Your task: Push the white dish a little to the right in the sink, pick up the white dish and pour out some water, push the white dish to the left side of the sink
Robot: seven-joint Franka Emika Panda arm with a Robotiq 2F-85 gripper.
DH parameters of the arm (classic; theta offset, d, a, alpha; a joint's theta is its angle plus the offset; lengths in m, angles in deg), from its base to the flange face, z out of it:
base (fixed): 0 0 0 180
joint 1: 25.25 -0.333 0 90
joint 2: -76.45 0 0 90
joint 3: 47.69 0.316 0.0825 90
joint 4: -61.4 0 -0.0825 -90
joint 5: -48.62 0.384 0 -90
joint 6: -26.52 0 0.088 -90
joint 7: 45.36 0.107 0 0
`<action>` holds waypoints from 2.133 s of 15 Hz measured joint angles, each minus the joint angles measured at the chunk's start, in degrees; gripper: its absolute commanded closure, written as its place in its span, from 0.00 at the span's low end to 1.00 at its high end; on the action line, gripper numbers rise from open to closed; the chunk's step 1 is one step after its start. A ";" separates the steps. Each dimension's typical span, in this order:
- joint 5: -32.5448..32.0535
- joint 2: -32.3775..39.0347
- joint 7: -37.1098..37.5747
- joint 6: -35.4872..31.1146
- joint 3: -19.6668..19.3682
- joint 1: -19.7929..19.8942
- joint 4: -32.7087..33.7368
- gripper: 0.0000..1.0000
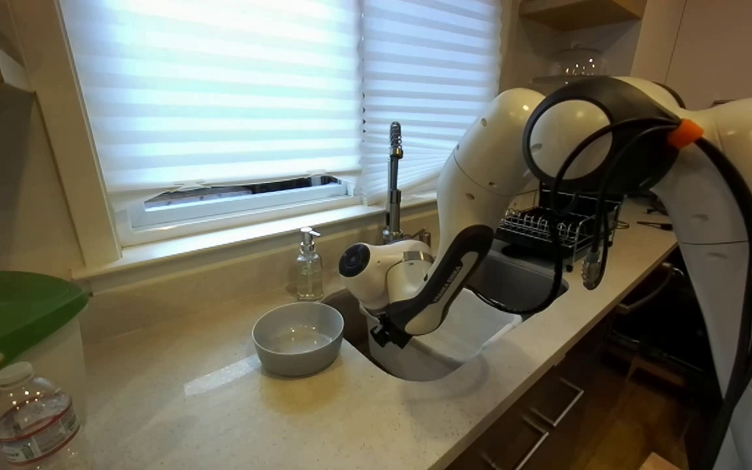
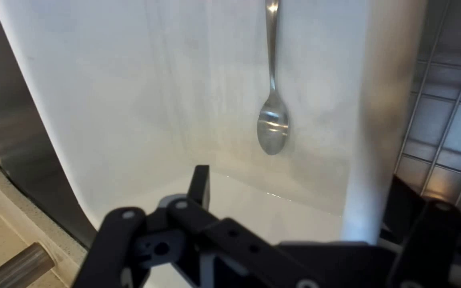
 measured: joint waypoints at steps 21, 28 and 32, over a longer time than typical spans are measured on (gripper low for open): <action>-0.34 -0.63 -0.27 16.10 5.65 -0.56 0.98 0.34; -0.43 -0.25 0.07 23.12 7.34 -2.11 2.21 0.48; -0.43 0.70 0.07 25.27 7.76 -2.34 2.53 0.32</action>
